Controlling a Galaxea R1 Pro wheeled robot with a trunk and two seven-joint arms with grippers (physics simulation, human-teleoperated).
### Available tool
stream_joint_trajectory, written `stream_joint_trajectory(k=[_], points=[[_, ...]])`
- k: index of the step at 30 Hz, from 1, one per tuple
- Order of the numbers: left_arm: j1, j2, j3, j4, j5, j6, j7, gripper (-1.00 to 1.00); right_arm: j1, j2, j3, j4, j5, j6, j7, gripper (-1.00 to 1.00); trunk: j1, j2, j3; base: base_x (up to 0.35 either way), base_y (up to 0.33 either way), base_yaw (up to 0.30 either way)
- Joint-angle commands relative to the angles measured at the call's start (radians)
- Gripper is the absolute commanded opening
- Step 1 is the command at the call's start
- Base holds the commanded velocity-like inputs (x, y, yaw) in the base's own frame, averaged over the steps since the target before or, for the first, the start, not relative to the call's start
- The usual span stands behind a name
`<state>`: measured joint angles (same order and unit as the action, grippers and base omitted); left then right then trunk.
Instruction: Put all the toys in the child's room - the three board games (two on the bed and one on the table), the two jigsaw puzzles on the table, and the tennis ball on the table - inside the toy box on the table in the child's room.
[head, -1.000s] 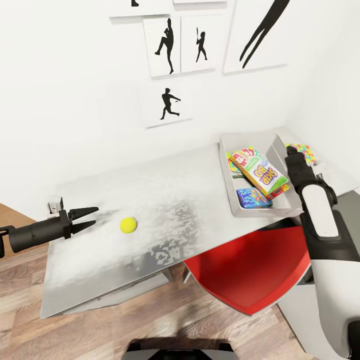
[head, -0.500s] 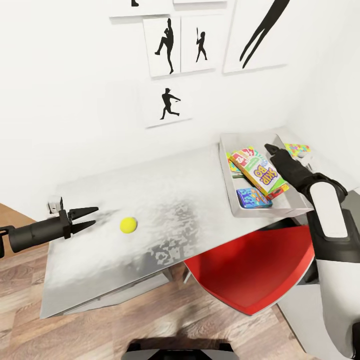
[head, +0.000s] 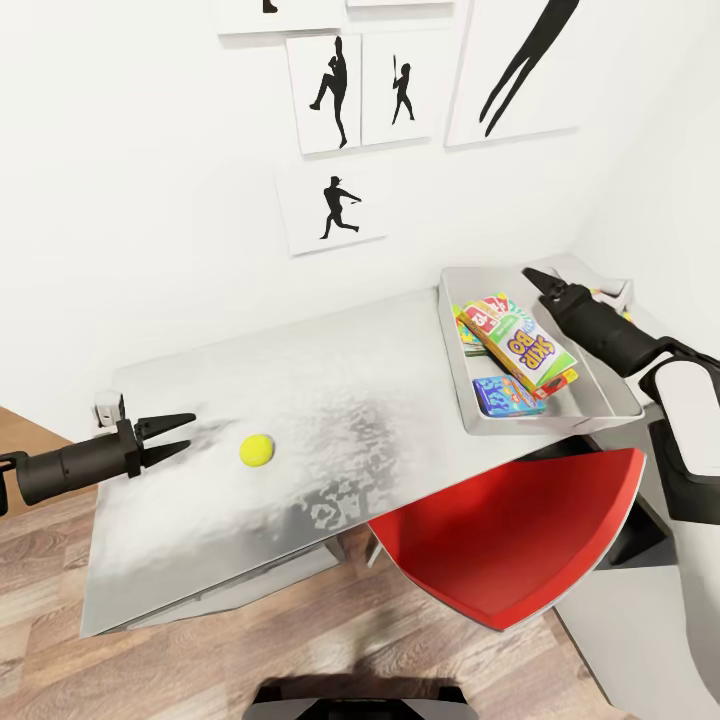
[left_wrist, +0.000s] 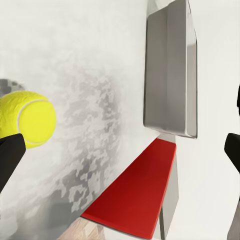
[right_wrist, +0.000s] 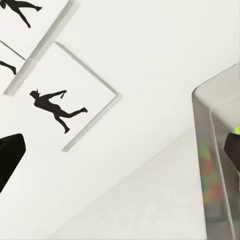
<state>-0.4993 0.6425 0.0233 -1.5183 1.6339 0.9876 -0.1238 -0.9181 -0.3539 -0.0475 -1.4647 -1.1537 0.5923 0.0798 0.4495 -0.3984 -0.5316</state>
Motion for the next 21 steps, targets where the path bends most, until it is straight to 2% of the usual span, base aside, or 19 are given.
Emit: stream_joint_trajectory(k=[1, 14, 21], points=[[-0.001, 0.000, 0.001, 0.001, -0.009, 0.003, -0.010, 1.00, -0.001, -0.002, -0.001, 0.000, 0.000, 0.007, 0.011, 1.00, 0.001, -0.002, -0.001, 0.000, 0.000, 0.000], [-0.001, 0.000, 0.001, 0.002, -0.009, 0.003, -0.010, 1.00, -0.001, -0.010, -0.002, -0.001, 0.000, 0.014, 0.040, 1.00, 0.001, -0.002, 0.000, 0.000, 0.000, 0.011], [-0.001, 0.000, 0.004, 0.003, -0.010, 0.003, -0.010, 1.00, -0.001, -0.010, 0.002, -0.001, -0.001, 0.016, 0.041, 1.00, 0.001, -0.002, 0.005, 0.000, 0.000, 0.150]])
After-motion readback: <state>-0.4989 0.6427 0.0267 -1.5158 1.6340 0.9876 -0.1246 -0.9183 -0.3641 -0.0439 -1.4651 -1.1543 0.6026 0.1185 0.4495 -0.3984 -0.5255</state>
